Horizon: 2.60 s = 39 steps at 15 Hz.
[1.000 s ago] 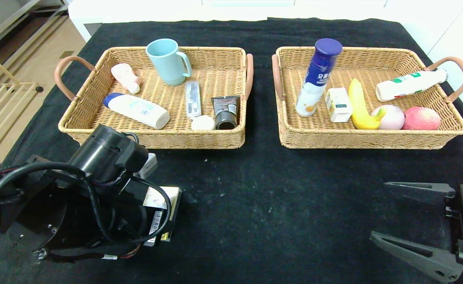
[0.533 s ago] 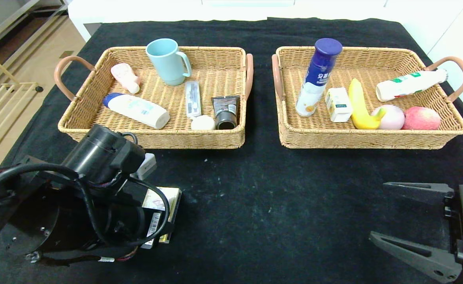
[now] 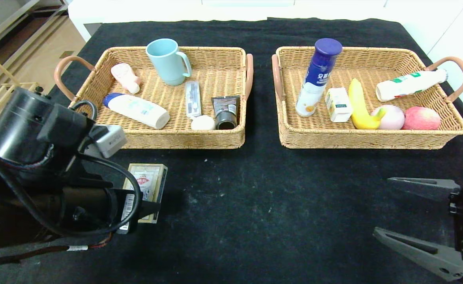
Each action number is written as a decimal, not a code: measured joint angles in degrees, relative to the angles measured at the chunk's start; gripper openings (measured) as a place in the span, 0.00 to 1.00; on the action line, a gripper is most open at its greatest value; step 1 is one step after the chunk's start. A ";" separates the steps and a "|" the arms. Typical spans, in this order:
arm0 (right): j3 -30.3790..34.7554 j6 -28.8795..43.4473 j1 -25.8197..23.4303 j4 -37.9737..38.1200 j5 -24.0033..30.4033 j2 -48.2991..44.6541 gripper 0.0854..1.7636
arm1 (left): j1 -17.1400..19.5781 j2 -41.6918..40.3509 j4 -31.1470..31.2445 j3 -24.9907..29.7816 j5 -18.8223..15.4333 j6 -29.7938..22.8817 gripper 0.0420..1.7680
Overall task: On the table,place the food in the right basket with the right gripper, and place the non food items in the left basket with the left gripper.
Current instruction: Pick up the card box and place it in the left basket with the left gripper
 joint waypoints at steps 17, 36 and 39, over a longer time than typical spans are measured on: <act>-0.41 -0.09 -1.11 0.05 0.02 -1.60 0.97 | 16.52 10.81 -6.73 -29.46 -0.44 18.24 0.56; -0.94 -0.61 -4.04 -0.59 0.05 -0.78 0.97 | 16.57 23.19 -12.35 -36.41 -1.93 18.35 0.83; -0.99 -0.52 -4.00 -0.56 0.05 -0.74 0.97 | 16.48 21.07 -12.11 -34.26 -1.82 18.15 0.88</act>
